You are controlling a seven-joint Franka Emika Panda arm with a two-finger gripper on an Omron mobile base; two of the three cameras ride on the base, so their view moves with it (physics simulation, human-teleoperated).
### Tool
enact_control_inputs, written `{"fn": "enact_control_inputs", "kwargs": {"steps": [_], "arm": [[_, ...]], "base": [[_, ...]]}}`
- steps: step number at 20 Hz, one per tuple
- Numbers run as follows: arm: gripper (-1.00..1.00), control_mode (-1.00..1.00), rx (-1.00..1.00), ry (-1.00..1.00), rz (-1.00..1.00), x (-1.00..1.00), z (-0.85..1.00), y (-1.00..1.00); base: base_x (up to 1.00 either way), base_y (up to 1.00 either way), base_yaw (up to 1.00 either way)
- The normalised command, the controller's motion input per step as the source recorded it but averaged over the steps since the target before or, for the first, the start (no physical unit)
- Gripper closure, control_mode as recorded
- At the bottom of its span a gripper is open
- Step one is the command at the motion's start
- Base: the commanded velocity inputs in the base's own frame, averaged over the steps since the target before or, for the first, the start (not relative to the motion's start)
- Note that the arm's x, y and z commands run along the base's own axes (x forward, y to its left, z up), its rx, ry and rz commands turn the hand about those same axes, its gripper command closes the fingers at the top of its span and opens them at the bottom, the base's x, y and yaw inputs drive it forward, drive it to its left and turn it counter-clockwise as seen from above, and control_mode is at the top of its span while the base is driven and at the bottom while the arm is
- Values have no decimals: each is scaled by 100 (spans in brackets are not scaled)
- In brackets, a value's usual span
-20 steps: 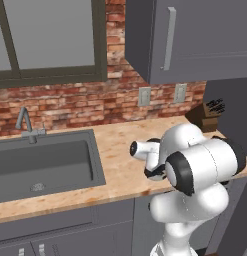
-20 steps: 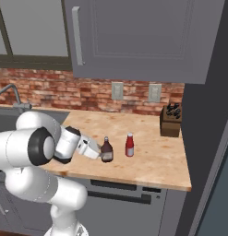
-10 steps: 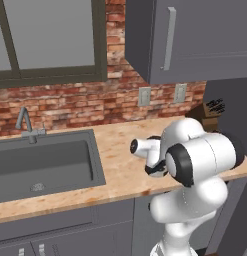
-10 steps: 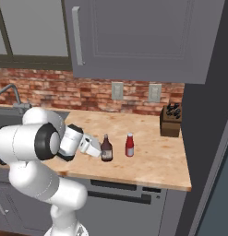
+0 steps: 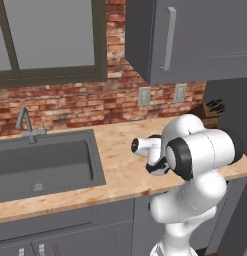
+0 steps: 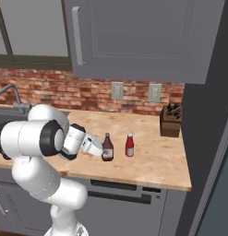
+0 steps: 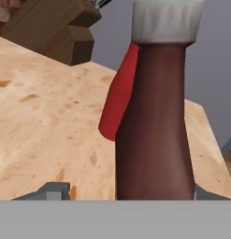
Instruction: Place the ketchup and ketchup from the counter to the top shelf of the fridge. If the existing items in the fridge are on the top shelf, move them to other shelves.
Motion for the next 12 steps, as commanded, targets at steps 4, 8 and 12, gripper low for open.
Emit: {"fn": "enact_control_inputs", "kwargs": {"steps": [4,8,12], "arm": [[100,-100,0,0,0,0,-2,-3],[100,-100,0,0,0,0,0,0],[100,-100,0,-1,0,-13,10,0]], "base": [[0,0,0],[0,0,0],[0,0,0]]}}
